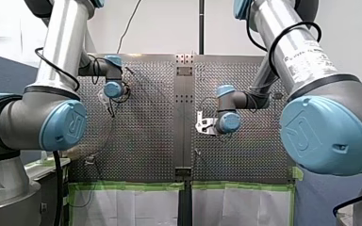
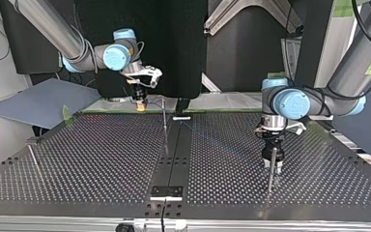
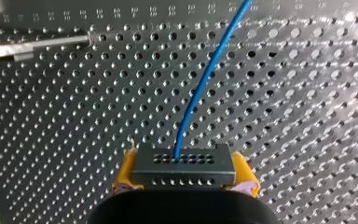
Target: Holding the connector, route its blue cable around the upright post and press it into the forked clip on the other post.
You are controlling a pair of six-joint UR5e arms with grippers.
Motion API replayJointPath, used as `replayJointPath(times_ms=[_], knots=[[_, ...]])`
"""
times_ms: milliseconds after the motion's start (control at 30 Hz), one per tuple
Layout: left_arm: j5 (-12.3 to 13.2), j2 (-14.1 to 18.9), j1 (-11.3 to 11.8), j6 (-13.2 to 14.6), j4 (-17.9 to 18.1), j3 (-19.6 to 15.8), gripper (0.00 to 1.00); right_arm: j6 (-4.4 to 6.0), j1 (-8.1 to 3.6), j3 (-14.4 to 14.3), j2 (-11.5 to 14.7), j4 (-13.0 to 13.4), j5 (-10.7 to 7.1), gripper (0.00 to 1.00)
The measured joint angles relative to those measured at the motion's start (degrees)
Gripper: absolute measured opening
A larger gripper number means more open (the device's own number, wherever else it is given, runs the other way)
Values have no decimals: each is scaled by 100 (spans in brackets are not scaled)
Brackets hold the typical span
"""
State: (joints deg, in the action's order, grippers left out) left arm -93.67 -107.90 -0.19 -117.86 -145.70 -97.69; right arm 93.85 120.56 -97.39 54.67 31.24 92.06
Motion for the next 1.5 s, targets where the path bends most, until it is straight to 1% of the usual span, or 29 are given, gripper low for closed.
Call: replayJointPath(times_ms=[167,367,533,633,700,767,900,1000,1100,1200,1300,1500], knots=[[-92,2,-9,16,-151,-3,82,-25,-60,-36,-2,-43,8,0],[-139,3,-5,33,-256,-3,82,-77,-103,-80,-3,-97,74,0],[-139,3,5,35,-260,-3,82,-98,-122,-207,-3,-21,101,0],[-140,3,8,35,-254,-3,82,-78,-150,-332,-4,96,125,0],[-140,3,13,35,-252,-3,82,-43,-184,-423,-9,186,159,0],[-139,3,15,35,-251,-3,82,-29,-215,-509,-10,272,182,0],[-138,3,16,35,-250,-3,82,-31,-281,-713,-18,475,228,0],[-138,3,17,35,-251,-3,82,-37,-333,-863,-63,624,308,0],[-138,3,17,35,-253,-3,82,-51,-386,-1002,-185,787,410,0],[-135,3,17,35,-251,-3,82,-60,-437,-1065,-343,957,485,0],[-131,3,17,35,-250,-3,82,-58,-487,-1086,-505,1121,550,0],[-131,3,19,35,-250,-3,82,-43,-580,-1090,-808,1425,602,0]])
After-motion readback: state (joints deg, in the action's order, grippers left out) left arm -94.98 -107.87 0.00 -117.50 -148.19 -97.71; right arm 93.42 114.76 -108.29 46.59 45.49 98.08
